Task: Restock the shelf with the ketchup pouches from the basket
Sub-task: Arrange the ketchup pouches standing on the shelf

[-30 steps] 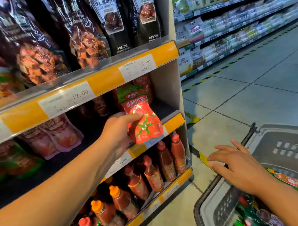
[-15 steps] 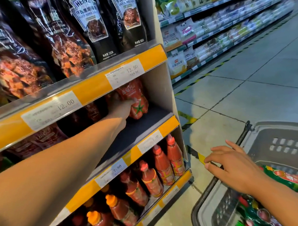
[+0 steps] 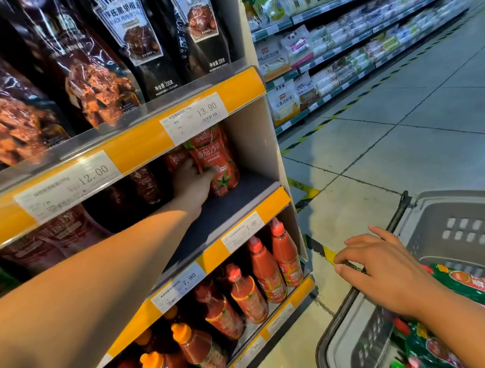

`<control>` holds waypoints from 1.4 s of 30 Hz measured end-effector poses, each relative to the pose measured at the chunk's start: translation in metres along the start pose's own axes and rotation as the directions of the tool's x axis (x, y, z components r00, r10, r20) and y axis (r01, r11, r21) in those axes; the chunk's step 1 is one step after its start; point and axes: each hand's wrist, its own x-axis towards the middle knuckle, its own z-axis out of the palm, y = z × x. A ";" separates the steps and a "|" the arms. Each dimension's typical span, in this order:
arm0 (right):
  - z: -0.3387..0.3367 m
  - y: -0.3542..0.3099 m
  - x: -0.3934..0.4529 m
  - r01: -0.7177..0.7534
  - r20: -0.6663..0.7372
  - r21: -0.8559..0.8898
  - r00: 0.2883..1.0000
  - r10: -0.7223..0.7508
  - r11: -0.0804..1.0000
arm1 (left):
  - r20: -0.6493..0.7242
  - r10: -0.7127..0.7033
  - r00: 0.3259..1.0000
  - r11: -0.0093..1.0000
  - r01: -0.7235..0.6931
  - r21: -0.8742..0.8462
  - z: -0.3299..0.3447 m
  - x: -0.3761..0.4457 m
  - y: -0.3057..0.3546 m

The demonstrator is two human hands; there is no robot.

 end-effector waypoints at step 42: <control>-0.052 0.054 -0.049 -0.225 -0.413 0.559 0.759 0.504 0.798 | 0.748 0.110 0.654 0.811 -0.495 0.313 0.135 -0.272 0.025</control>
